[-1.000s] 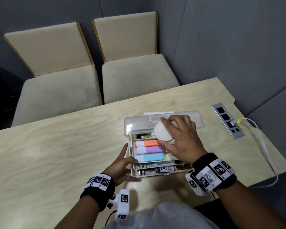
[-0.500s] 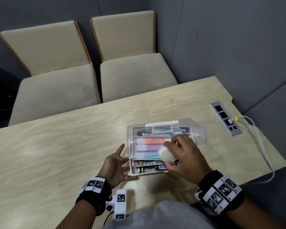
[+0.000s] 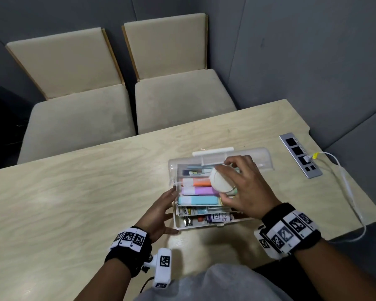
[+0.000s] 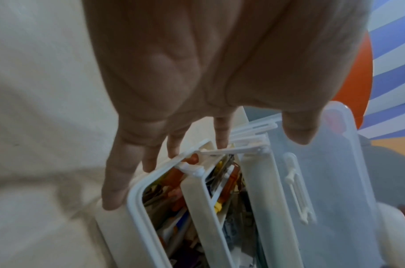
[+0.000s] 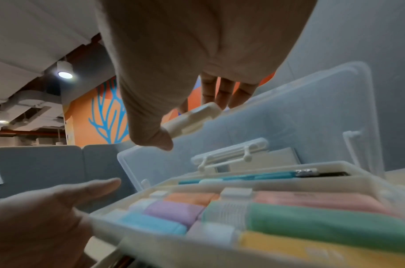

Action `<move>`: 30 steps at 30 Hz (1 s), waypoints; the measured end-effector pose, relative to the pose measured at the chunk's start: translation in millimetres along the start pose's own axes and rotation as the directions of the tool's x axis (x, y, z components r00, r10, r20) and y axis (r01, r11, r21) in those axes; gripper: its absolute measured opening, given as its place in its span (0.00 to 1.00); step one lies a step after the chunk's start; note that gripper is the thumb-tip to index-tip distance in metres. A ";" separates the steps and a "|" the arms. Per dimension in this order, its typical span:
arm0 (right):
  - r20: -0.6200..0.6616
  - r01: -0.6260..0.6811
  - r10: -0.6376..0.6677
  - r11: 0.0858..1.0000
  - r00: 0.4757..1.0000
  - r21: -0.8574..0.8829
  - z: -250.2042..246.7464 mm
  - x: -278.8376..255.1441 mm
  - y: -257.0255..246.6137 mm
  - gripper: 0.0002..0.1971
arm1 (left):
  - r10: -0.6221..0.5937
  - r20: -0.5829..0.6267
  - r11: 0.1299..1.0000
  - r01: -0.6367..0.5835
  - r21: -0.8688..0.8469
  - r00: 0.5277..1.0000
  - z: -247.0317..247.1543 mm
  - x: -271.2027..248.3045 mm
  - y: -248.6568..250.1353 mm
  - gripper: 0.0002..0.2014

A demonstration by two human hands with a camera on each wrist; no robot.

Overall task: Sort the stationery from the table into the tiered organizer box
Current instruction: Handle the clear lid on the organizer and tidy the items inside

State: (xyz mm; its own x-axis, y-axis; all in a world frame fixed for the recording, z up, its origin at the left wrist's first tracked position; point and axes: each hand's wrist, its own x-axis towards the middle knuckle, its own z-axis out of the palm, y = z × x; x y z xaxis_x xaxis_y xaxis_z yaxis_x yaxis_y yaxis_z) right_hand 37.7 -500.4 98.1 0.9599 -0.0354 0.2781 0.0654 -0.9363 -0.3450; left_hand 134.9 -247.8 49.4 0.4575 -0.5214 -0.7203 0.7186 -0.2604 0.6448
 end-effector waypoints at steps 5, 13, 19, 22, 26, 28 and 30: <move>-0.007 -0.005 0.006 0.998 1.000 0.055 -6.3 37.1 17.9 0.30 | 0.033 -0.128 0.996 -0.022 0.088 0.991 4.8 6.8 5.7 0.15; 0.082 -0.029 0.017 0.989 0.997 0.145 -3.4 87.7 45.5 0.29 | 0.056 -0.097 0.994 -0.046 0.098 0.994 4.9 4.3 7.2 0.18; 0.099 -0.053 0.033 0.977 0.995 0.206 -1.4 118.0 61.8 0.21 | 0.119 -0.174 0.980 -0.088 0.179 0.977 6.8 11.3 23.2 0.23; 0.120 -0.107 0.082 0.970 0.989 0.216 0.4 131.2 66.8 0.19 | 0.142 -0.189 0.973 -0.102 0.208 0.972 4.1 19.8 28.9 0.27; 0.144 -0.179 0.153 0.966 0.978 0.189 7.2 145.4 75.0 0.18 | 0.176 -0.171 0.970 -0.141 0.201 0.969 9.3 17.3 38.3 0.22; 0.173 -0.216 0.187 0.962 0.967 0.168 11.5 151.9 81.7 0.19 | 0.204 -0.152 0.966 -0.174 0.192 0.967 13.5 14.8 41.8 0.17; 0.237 -0.261 0.229 0.959 0.944 0.115 13.4 156.8 88.6 0.22 | 0.221 -0.144 0.964 -0.194 0.181 0.965 14.2 15.5 42.9 0.16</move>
State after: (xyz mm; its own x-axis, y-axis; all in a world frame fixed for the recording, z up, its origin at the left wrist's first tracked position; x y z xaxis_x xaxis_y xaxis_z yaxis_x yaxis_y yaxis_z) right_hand 197.6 -584.3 99.2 0.9859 -0.1647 -0.0287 -0.1564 -0.8483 -0.5060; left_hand 165.3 -278.5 69.5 0.6755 -0.4436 -0.5889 0.5095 -0.2966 0.8078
